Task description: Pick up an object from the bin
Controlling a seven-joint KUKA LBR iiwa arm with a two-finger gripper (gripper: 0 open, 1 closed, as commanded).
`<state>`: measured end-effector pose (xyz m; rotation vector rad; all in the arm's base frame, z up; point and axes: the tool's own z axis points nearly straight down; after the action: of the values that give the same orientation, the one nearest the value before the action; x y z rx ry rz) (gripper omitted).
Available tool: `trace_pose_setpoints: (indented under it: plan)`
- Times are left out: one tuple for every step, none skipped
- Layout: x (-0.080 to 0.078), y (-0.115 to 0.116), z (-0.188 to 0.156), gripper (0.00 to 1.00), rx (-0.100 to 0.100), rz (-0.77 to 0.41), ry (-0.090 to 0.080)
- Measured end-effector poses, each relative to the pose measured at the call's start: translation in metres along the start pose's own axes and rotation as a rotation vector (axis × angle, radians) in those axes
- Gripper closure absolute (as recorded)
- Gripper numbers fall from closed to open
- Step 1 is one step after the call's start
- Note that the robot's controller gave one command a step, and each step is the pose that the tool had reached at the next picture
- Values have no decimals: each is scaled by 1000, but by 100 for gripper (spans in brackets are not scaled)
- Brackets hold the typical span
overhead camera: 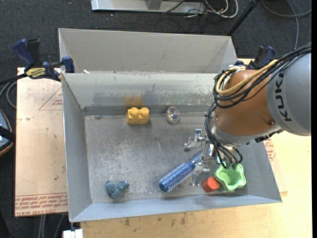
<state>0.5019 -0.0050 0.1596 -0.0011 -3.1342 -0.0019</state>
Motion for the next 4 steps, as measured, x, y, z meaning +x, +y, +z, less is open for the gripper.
trace_pose_setpoints:
  plan:
    - [-13,20,85,0,2,-297,-14]
    - [-14,20,83,0,2,-295,-9]
    - [-15,20,82,0,2,-293,-8]
    - [-15,20,81,0,2,-292,-8]
